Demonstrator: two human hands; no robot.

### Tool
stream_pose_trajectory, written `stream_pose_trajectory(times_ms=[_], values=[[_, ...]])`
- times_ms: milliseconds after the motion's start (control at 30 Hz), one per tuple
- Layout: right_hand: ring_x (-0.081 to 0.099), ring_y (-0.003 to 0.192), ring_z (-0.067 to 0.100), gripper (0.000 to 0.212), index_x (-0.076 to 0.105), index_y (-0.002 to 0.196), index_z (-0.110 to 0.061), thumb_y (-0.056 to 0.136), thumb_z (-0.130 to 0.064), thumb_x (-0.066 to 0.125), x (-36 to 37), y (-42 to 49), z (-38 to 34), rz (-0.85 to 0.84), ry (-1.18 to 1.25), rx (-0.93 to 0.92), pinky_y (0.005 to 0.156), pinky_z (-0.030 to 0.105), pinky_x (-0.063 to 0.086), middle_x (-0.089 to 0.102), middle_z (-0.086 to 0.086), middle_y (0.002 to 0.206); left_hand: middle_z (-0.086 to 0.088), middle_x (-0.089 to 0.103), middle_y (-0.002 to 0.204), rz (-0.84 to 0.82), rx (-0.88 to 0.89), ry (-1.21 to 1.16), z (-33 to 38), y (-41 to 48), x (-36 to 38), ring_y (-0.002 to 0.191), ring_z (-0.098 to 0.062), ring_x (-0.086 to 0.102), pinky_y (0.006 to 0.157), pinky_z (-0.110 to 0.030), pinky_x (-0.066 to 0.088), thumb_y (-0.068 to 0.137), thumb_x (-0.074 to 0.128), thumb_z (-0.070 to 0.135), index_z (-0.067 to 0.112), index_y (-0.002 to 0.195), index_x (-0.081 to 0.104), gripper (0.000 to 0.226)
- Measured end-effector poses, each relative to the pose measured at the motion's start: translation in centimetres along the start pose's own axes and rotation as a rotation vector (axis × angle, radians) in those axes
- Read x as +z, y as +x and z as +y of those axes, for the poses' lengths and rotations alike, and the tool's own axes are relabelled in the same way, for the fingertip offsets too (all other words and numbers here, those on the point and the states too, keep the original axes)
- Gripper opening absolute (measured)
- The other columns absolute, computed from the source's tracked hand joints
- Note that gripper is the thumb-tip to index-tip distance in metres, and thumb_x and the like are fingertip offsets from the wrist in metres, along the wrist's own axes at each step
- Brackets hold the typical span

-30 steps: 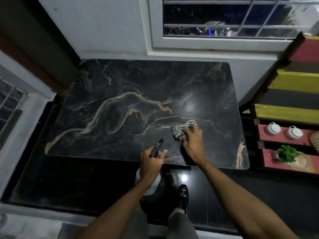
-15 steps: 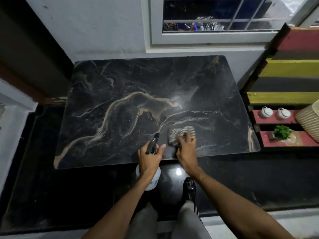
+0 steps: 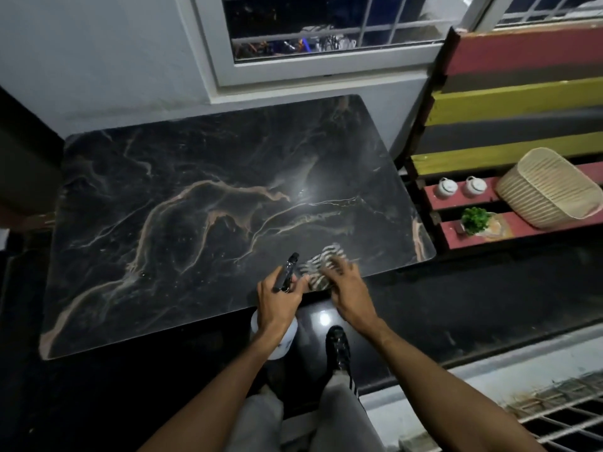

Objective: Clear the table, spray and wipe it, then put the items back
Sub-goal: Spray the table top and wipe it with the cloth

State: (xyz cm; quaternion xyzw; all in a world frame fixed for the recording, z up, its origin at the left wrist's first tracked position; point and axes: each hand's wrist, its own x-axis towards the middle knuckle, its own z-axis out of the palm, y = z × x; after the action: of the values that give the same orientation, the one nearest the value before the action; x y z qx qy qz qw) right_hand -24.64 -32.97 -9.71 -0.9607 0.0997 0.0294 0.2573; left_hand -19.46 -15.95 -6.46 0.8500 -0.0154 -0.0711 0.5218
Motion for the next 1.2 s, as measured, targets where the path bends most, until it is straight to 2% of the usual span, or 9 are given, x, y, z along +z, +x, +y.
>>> stream_pose_trajectory(times_ms=[100,167,333,500,667,833,967,1100,1200], values=[[0.040,0.129,0.036,0.054,0.063,0.132,-0.011,0.082,0.004,0.054,-4.3,1.0,6.6,0.241,0.100,0.445,0.110,0.041,0.039,0.042,0.014,0.147,0.002,0.060,0.058,-0.031,-0.022,0.001,1.0,-0.4,2.5,0.059,-0.014,0.059,0.053,-0.010,0.041,0.079,0.085,0.025,0.012,0.066,0.058,0.033],[0.038,0.130,0.040,0.052,0.062,0.131,-0.009,0.083,0.007,0.052,-5.5,1.2,8.3,0.293,0.115,0.559,0.113,0.043,0.036,0.040,0.017,0.146,0.002,0.060,0.058,-0.033,-0.012,-0.010,2.1,-0.6,4.2,0.058,-0.012,0.059,0.054,-0.011,0.043,0.079,0.084,0.024,0.013,0.066,0.058,0.032],[0.038,0.131,0.030,0.060,0.059,0.137,-0.020,0.082,0.003,0.054,-5.1,0.6,10.1,0.060,-0.004,0.078,0.109,0.038,0.044,0.037,0.010,0.153,0.003,0.063,0.060,-0.054,-0.042,0.038,3.8,-0.1,8.4,0.058,-0.009,0.062,0.057,-0.020,0.049,0.079,0.084,0.030,0.016,0.067,0.058,0.032],[0.039,0.125,0.040,0.054,0.063,0.132,-0.012,0.084,0.008,0.051,-9.2,4.6,16.1,0.321,0.174,0.591,0.112,0.044,0.037,0.038,0.018,0.146,0.006,0.059,0.057,-0.023,-0.016,0.033,6.3,1.6,12.2,0.056,-0.009,0.060,0.053,-0.010,0.042,0.079,0.085,0.029,0.018,0.066,0.057,0.032],[0.029,0.140,0.033,0.063,0.056,0.141,-0.025,0.083,0.001,0.053,-8.0,4.1,16.2,0.056,0.030,0.097,0.116,0.044,0.037,0.029,0.013,0.157,0.003,0.060,0.058,0.007,-0.020,0.052,8.0,3.5,14.5,0.058,-0.010,0.060,0.053,-0.012,0.042,0.078,0.085,0.028,0.016,0.067,0.059,0.031],[0.035,0.132,0.037,0.054,0.063,0.132,-0.015,0.083,0.004,0.051,-10.3,10.4,15.6,0.203,0.187,0.436,0.115,0.047,0.037,0.033,0.015,0.147,0.004,0.058,0.052,0.066,-0.081,0.079,8.6,5.3,15.1,0.051,-0.006,0.057,0.051,-0.013,0.041,0.079,0.084,0.030,0.015,0.060,0.058,0.035],[0.035,0.130,0.034,0.056,0.061,0.133,-0.017,0.081,0.002,0.055,-9.9,11.5,15.1,0.168,0.128,0.307,0.111,0.047,0.041,0.033,0.013,0.143,0.002,0.062,0.055,0.079,-0.152,0.114,9.0,6.9,15.4,0.055,-0.007,0.061,0.055,-0.025,0.049,0.073,0.085,0.043,0.021,0.059,0.056,0.039],[0.037,0.129,0.036,0.056,0.061,0.131,-0.019,0.078,0.001,0.057,-9.7,12.4,14.4,0.183,0.129,0.415,0.108,0.050,0.042,0.034,0.014,0.141,0.005,0.061,0.057,0.075,-0.177,0.107,9.7,9.1,15.4,0.059,-0.009,0.063,0.057,-0.024,0.046,0.070,0.086,0.048,0.023,0.062,0.056,0.039],[0.033,0.137,0.033,0.067,0.055,0.139,-0.025,0.079,0.002,0.054,-8.7,13.1,12.3,0.076,0.157,0.151,0.113,0.046,0.041,0.030,0.011,0.149,0.001,0.061,0.056,0.128,-0.160,0.083,10.3,10.7,14.9,0.060,-0.019,0.063,0.060,-0.031,0.049,0.075,0.085,0.043,0.016,0.059,0.057,0.041]])
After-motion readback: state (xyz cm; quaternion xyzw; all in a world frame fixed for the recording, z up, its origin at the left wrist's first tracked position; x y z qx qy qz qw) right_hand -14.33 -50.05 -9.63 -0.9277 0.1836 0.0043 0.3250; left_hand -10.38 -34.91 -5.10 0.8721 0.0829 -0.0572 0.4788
